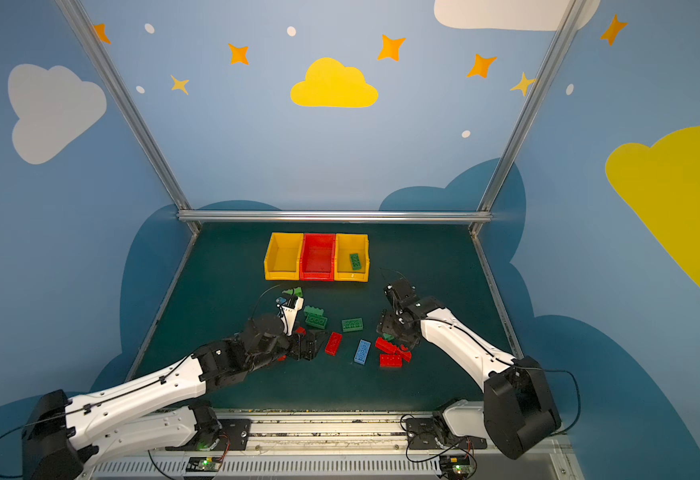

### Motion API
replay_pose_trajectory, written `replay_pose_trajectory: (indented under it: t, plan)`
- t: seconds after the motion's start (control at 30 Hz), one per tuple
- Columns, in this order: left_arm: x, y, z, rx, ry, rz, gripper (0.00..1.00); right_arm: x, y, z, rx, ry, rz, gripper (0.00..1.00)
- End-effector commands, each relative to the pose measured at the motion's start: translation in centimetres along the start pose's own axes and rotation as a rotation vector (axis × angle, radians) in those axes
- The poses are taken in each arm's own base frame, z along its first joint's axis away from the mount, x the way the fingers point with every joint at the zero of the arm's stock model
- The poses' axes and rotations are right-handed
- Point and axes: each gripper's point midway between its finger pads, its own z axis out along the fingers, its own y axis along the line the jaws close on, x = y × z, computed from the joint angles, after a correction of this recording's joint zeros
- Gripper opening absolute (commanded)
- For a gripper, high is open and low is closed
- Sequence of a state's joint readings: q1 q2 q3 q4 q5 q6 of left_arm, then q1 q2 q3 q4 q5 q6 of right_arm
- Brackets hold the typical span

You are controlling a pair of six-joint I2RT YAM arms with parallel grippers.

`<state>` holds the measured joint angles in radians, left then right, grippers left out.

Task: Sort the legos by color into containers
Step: 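Lower the right gripper onto another green brick among the red bricks and grasp it, then carry the second green brick into the same yellow bin and release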

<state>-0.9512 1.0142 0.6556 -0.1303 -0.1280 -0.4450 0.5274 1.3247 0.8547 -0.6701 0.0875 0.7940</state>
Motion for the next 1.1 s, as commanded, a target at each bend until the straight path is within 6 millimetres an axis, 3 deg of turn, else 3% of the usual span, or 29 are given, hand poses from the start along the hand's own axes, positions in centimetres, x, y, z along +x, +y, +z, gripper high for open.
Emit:
replay_pose_trajectory:
  t: [0.0, 0.37, 0.57, 0.87, 1.07]
  plan:
    - [-0.6, 0.2, -0.4, -0.016, -0.03, -0.005, 1.0, -0.4, 0.0, 0.9, 0.012, -0.029, 0.091, 0.81]
    - [-0.3, 1.3, -0.5, -0.061, -0.033, 0.026, 1.0, -0.1, -0.1, 4.6, 0.111, 0.051, 0.137, 0.77]
    - [-0.3, 2.0, -0.2, -0.097, -0.043, 0.022, 1.0, -1.0, 0.7, 5.9, 0.128, 0.063, 0.106, 0.61]
    - [-0.6, 2.7, 0.1, -0.135, -0.048, 0.018, 1.0, -1.9, 1.5, 6.8, 0.162, 0.089, 0.031, 0.16]
    - [-0.7, 3.2, 0.6, -0.16, -0.038, 0.01, 1.0, -4.1, 4.1, 5.5, 0.126, 0.059, -0.049, 0.13]
